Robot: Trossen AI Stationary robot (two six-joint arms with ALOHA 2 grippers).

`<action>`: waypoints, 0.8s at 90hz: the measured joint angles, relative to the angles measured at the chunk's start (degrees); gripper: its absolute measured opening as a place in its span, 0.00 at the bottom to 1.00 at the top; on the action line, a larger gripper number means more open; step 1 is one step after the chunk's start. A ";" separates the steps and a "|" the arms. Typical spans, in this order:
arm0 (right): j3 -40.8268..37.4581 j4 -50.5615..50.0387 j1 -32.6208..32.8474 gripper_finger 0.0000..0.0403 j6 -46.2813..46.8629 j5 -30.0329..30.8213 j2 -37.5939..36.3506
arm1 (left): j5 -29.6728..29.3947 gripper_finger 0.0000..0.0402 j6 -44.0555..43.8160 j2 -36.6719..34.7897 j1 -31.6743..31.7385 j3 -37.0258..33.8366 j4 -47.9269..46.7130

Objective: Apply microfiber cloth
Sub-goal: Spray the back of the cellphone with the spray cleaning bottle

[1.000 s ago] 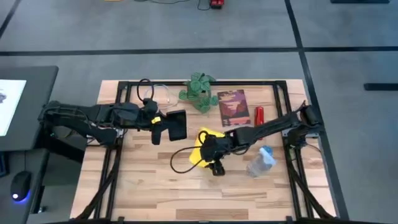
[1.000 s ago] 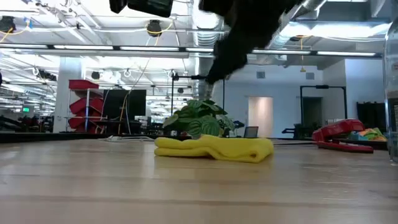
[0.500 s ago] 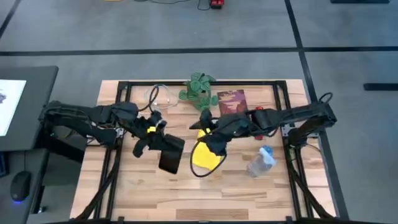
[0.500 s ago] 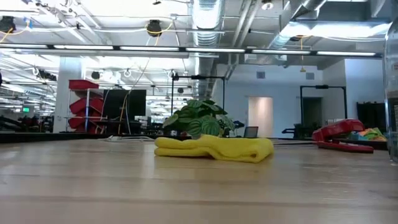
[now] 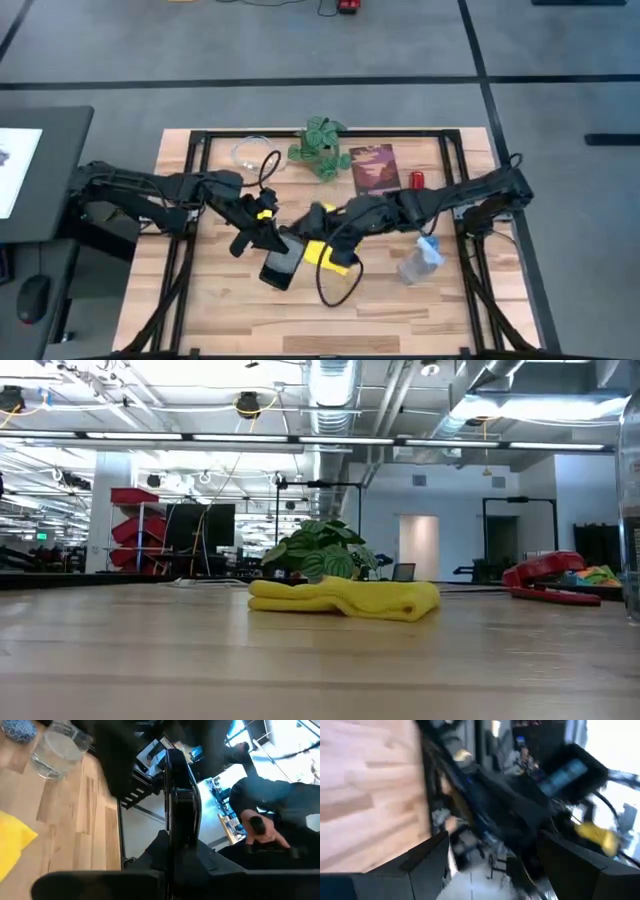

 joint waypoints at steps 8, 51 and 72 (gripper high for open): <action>0.00 1.17 0.64 0.70 -2.70 0.06 1.02 | 0.81 0.03 -0.85 0.11 0.00 -0.04 -0.05; 0.02 3.24 1.53 0.15 -4.29 0.08 2.25 | 1.17 0.03 -2.28 0.04 0.04 -0.01 -2.10; 0.07 1.32 2.10 0.09 -0.25 1.56 2.20 | -0.79 0.13 0.57 0.04 0.87 0.01 -3.62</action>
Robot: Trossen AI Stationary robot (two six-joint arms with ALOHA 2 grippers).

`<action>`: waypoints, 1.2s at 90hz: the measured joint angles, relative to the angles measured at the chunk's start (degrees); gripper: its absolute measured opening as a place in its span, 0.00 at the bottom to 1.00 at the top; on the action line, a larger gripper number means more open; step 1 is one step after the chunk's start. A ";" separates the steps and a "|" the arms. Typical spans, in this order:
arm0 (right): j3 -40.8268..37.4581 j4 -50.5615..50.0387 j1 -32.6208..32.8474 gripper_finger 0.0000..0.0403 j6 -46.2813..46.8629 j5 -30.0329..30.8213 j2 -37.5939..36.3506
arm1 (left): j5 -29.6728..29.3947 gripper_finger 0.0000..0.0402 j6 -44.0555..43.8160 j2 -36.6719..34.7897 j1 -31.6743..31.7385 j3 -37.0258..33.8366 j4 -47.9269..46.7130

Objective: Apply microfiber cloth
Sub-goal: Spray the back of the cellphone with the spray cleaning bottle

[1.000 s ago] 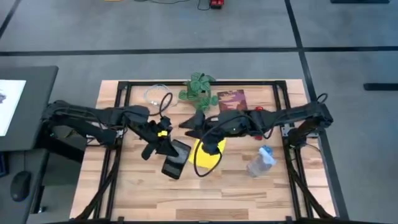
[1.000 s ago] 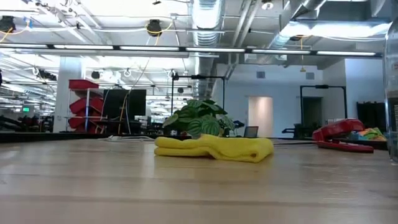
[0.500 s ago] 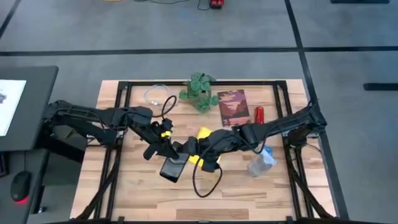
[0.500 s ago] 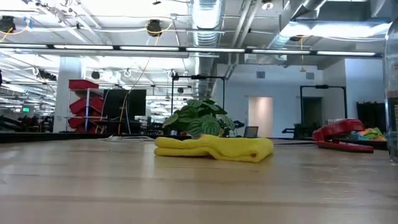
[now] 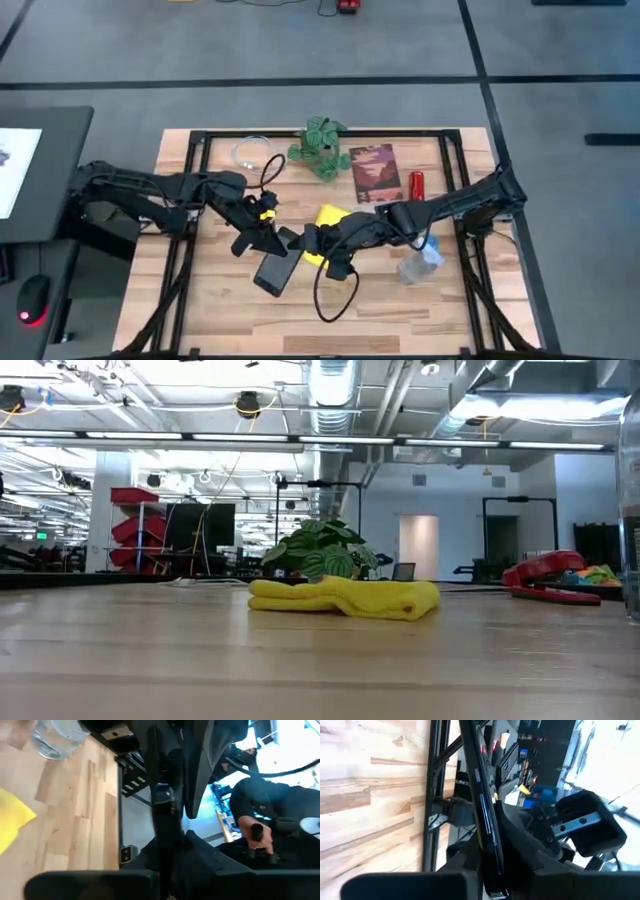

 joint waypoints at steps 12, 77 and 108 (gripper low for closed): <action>0.04 -5.28 0.31 0.09 8.20 1.10 -0.03 | -0.62 0.25 6.38 0.04 2.64 0.00 -4.12; 7.65 -49.09 -12.23 0.06 88.68 -18.08 0.02 | -16.67 0.31 32.76 4.65 5.17 5.22 -6.97; 7.65 -51.53 -14.86 0.06 89.39 -19.31 0.07 | -20.11 0.51 36.54 15.34 5.14 5.20 -6.05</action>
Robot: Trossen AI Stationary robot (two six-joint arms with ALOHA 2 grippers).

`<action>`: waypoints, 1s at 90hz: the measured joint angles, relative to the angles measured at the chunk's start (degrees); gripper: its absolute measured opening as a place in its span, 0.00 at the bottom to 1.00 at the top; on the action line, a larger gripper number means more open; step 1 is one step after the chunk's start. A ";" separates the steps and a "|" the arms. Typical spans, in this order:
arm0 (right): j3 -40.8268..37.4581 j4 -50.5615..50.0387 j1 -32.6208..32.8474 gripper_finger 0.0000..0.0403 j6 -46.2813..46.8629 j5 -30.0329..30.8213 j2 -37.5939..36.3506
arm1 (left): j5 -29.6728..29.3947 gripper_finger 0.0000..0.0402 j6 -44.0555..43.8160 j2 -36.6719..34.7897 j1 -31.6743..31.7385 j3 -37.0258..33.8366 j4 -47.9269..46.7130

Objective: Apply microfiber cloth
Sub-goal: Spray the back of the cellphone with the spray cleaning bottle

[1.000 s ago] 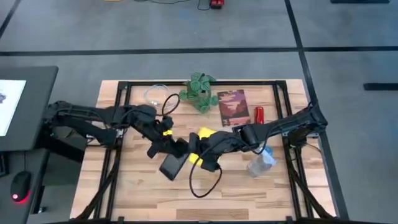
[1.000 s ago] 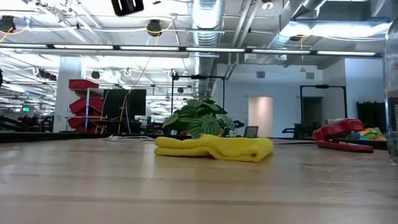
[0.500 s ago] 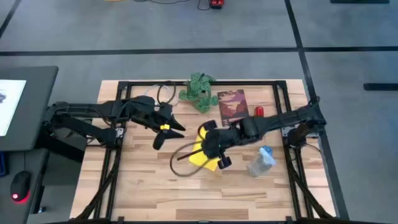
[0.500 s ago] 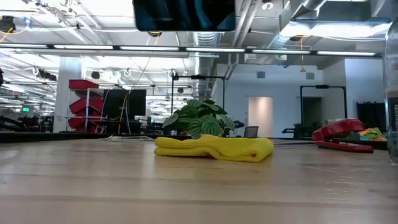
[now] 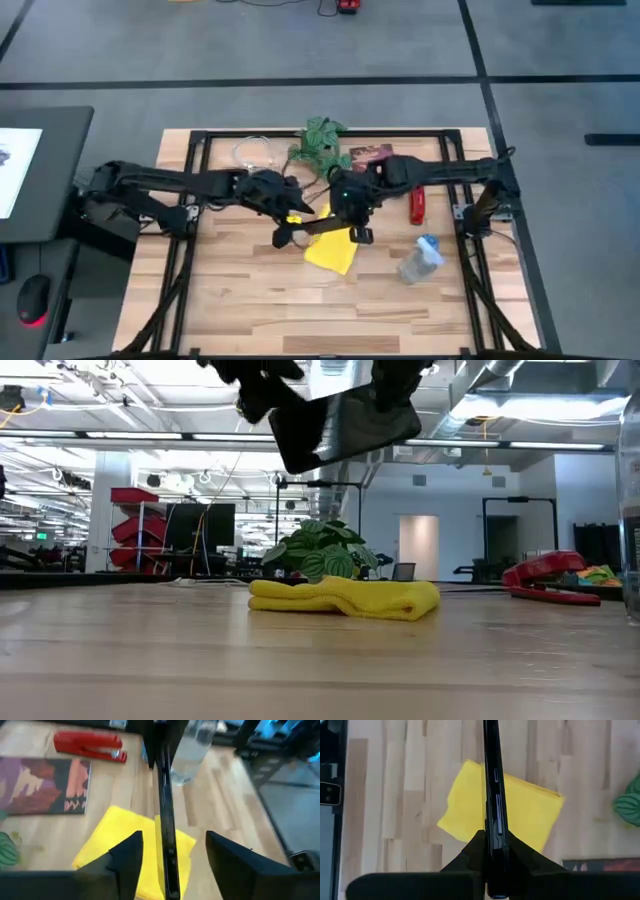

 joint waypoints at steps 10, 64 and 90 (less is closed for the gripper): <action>0.00 0.19 0.13 0.06 0.23 0.00 0.00 | -0.45 0.53 0.17 2.33 -0.04 0.00 1.87; 0.00 3.70 -0.57 0.06 3.24 -0.19 0.00 | 1.13 0.03 -0.50 4.19 -0.65 -0.02 -0.44; -0.02 15.05 -1.77 0.10 2.82 -0.34 -0.13 | 1.14 0.01 -2.01 4.22 -0.70 -0.15 -1.86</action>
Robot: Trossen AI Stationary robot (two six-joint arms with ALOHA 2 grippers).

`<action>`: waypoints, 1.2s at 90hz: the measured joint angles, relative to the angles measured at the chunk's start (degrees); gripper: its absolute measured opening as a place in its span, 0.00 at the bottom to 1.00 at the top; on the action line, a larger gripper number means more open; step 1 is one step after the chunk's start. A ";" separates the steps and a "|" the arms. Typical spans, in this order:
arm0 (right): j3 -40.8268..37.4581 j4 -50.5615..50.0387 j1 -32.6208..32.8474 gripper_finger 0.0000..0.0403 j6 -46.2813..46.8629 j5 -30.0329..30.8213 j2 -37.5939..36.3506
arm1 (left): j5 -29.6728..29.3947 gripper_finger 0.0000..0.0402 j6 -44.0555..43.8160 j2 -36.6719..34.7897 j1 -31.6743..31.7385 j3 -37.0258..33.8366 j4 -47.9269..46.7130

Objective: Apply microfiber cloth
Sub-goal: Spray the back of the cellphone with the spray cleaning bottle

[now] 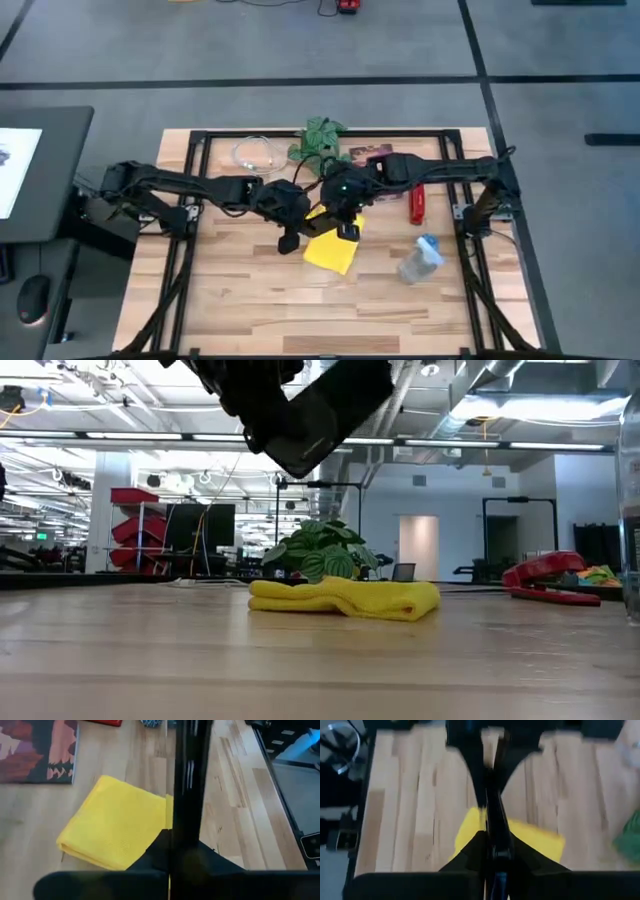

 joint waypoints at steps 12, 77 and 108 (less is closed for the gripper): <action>0.14 4.84 -0.35 0.16 0.83 0.80 0.02 | -2.17 0.01 -1.46 0.00 0.00 0.11 1.67; 0.24 -34.10 8.15 0.48 24.73 1.50 -24.38 | -7.39 0.00 -5.63 0.02 0.07 0.09 4.83; -5.57 -39.17 27.03 0.69 43.25 -1.23 -26.46 | -8.00 0.00 -4.79 0.02 0.11 0.09 5.14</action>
